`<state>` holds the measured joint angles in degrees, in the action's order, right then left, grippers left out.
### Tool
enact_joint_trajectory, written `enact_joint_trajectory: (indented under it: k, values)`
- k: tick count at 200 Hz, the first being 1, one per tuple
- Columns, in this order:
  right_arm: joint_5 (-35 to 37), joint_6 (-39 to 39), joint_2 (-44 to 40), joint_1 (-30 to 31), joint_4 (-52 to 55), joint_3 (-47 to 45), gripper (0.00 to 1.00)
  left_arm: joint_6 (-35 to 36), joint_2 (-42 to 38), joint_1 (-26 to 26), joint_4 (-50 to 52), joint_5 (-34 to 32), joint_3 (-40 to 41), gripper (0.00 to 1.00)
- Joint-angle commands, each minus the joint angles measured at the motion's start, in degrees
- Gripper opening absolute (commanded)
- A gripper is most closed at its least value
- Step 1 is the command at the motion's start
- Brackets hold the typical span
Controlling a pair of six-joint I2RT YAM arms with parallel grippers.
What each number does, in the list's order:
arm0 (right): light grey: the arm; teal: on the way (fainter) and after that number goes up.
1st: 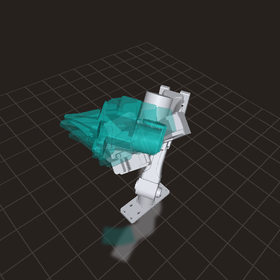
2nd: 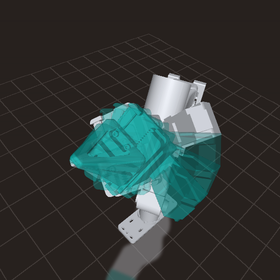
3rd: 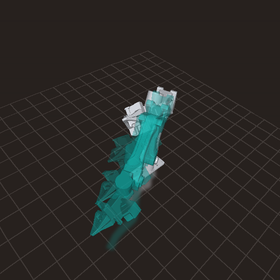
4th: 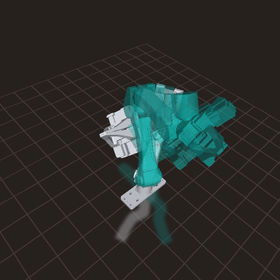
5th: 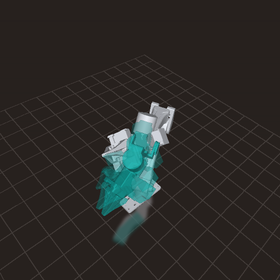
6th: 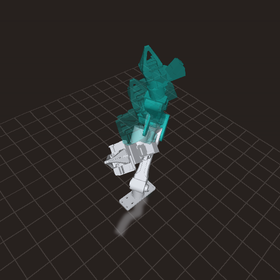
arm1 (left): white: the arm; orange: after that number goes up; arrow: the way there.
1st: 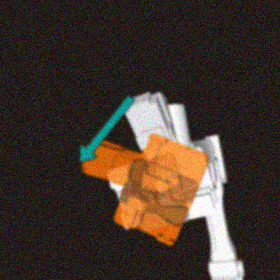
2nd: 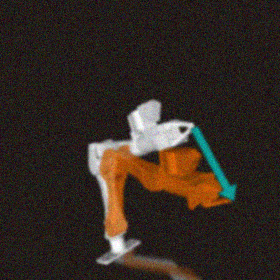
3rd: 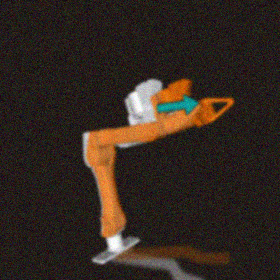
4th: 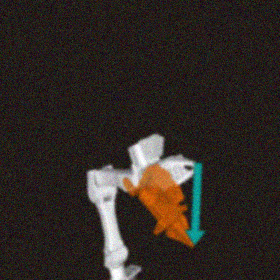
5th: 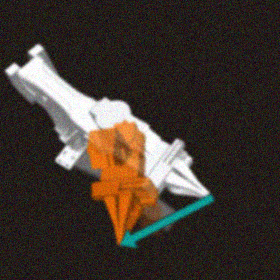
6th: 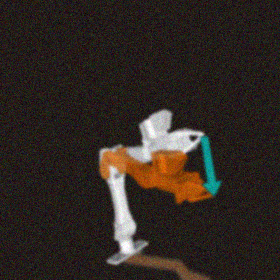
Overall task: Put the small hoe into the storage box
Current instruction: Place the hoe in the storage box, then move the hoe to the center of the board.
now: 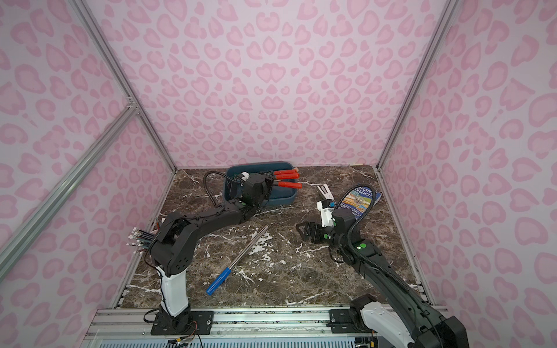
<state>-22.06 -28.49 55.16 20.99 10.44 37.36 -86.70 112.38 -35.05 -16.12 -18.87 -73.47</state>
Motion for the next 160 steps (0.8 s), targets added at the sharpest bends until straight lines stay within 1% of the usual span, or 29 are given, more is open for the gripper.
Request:
enact_joint_trajectory:
  k: [1,5,33,74,118,160]
  values:
    - [-1.3,0.4,0.3,0.1,-3.3,-0.1,0.92,7.4,-2.5,0.2,-2.1,3.2,0.9,0.56]
    - [-1.4,0.5,0.2,0.1,-3.3,-0.1,0.92,8.3,-2.9,0.3,-1.8,3.6,2.5,0.56]
    - [-2.0,1.2,-0.3,0.1,-3.8,-0.9,0.92,13.5,-6.3,1.2,-1.4,7.3,5.4,0.56]
    - [-2.7,1.3,-0.5,0.1,-4.4,-1.6,0.92,22.0,-9.8,2.4,2.6,14.3,5.9,0.54]
    - [-4.4,1.4,-0.5,0.3,-5.8,-2.5,0.92,31.8,-14.7,2.7,9.7,17.1,6.8,0.54]
    - [-5.2,3.0,-0.4,1.4,-5.4,-2.7,0.92,40.8,-19.9,2.8,15.4,17.6,9.2,0.55]
